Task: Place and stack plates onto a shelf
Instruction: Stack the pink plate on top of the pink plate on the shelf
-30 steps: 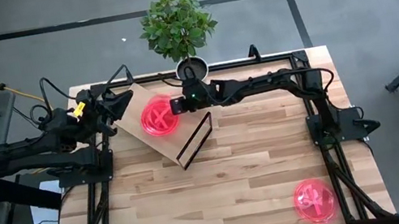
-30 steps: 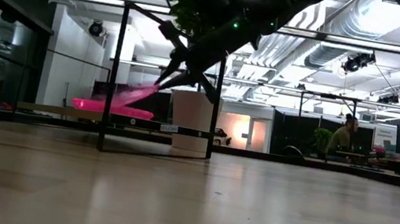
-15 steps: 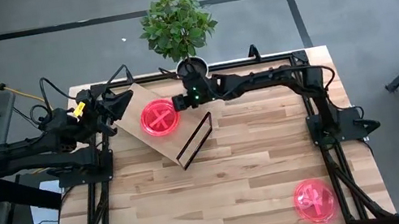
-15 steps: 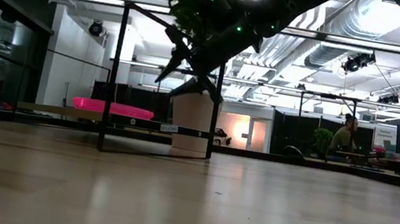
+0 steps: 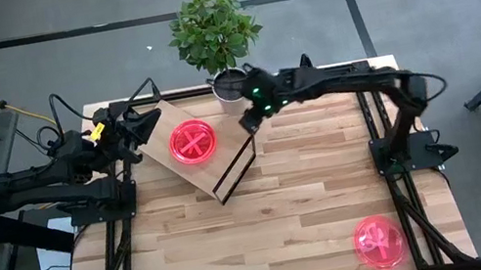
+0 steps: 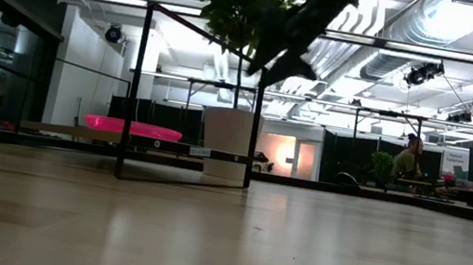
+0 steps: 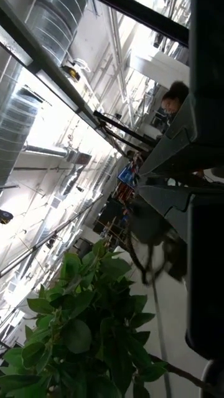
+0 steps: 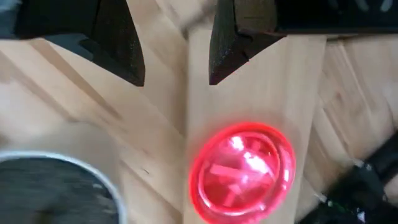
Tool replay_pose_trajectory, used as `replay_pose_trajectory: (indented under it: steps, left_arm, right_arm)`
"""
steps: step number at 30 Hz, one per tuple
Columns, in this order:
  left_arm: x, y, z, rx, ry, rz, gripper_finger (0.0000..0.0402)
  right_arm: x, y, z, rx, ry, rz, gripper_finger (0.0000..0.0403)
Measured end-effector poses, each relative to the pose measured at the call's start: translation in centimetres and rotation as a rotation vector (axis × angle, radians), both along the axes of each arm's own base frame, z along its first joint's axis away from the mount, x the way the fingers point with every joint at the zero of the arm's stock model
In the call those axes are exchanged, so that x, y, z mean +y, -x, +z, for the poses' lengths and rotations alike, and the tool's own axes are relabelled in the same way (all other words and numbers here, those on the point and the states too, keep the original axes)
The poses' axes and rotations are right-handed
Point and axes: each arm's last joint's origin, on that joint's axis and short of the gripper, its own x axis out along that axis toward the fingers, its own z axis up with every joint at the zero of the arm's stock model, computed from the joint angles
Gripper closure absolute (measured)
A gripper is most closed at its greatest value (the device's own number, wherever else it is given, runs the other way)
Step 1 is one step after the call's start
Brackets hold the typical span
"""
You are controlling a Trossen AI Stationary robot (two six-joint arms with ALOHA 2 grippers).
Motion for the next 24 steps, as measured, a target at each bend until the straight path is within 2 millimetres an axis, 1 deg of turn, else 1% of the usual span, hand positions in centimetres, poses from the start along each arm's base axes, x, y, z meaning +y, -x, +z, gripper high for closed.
replay_pose_trajectory:
  steps: [3,5,8,9,11,14,16,19,21,24]
  left_arm:
    - [0.0,0.0,0.0,-0.001,0.003,0.008,0.0375]
    - [0.0,0.0,0.0,0.001,0.004,0.010,0.0375]
    - [0.0,0.0,0.0,0.003,0.004,0.010,0.0375]
    - [0.0,0.0,-0.1,0.005,0.004,0.010,0.0375]
    - [0.0,-0.1,-0.2,0.019,0.002,0.011,0.0375]
    - [0.0,-0.2,-0.5,0.059,-0.013,0.019,0.0375]
    - [0.0,-0.2,-0.6,0.071,-0.013,0.019,0.0375]
    - [0.0,-0.2,-0.6,0.074,-0.014,0.019,0.0375]
    - [0.0,-0.2,-0.6,0.079,-0.014,0.020,0.0376]
    - [0.1,-0.3,-0.7,0.090,-0.013,0.019,0.0375]
  right_arm:
    - [0.6,2.7,2.3,0.010,0.036,0.025,0.0242]
    - [1.4,4.8,3.0,-0.002,0.043,0.028,0.0242]
    - [3.2,8.5,2.7,-0.041,0.005,-0.005,0.0242]
    - [3.9,9.7,2.3,-0.059,-0.018,-0.023,0.0242]
    - [5.5,12.0,1.9,-0.157,-0.053,-0.042,0.0242]
    - [7.6,14.7,1.4,-0.357,-0.116,-0.056,0.0242]
    - [8.6,16.0,1.2,-0.500,-0.157,-0.048,0.0242]
    - [9.3,17.3,1.2,-0.686,-0.169,-0.058,0.0242]
    - [9.5,17.9,1.1,-0.749,-0.171,-0.060,0.0242]
    - [9.6,18.3,1.6,-0.786,-0.201,-0.038,0.0242]
